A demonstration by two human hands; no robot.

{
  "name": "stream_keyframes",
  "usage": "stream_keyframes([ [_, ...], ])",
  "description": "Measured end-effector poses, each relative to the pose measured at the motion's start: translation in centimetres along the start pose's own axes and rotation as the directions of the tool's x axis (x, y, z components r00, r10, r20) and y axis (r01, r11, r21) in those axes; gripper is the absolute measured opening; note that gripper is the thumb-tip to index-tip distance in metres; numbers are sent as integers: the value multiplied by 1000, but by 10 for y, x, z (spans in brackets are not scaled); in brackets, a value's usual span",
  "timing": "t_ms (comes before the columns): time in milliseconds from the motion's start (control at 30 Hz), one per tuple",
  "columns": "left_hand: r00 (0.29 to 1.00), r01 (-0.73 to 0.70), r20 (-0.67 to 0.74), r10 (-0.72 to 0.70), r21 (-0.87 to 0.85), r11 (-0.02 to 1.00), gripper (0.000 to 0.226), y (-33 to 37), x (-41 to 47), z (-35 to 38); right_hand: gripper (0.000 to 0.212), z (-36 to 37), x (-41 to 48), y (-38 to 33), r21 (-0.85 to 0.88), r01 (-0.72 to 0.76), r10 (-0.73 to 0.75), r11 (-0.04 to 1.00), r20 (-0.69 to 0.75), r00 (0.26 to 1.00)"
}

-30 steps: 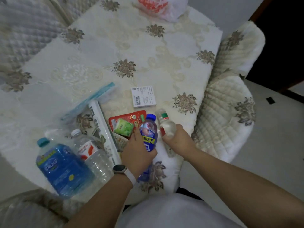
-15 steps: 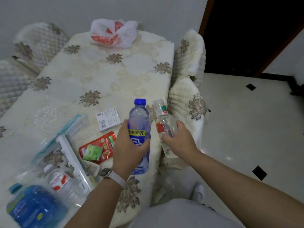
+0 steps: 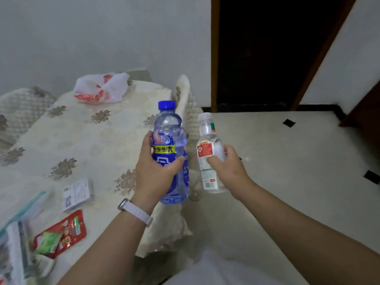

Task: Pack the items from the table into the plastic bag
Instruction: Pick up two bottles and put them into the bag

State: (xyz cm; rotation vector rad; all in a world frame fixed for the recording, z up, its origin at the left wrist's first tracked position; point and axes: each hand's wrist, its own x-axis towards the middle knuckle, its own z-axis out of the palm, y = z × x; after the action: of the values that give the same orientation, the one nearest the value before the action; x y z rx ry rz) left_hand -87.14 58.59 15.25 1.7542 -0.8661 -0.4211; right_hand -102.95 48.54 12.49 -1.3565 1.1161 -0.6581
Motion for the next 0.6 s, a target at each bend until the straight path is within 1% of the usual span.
stream_keyframes([
  [67,999,-16,30,17,-22,1000,76,10,4,25,35,-25,2,-1,68,-30,31,997,-12,999],
  [167,996,-18,83,23,-64,998,70,21,15,59,44,-55,11,2,106,-11,17,994,-63,998],
  [233,991,-3,130,13,-75,997,68,26,26,79,47,-72,20,2,101,1,10,995,-102,995],
  [333,979,35,201,-17,-84,996,71,26,49,108,45,-92,36,0,79,-5,17,997,-165,986],
  [500,951,37,307,-22,-42,998,86,17,100,158,48,-122,81,-2,62,-46,61,997,-260,964],
  [600,933,46,359,-10,-94,995,75,12,138,187,49,-134,123,-4,53,-74,87,996,-302,949],
])
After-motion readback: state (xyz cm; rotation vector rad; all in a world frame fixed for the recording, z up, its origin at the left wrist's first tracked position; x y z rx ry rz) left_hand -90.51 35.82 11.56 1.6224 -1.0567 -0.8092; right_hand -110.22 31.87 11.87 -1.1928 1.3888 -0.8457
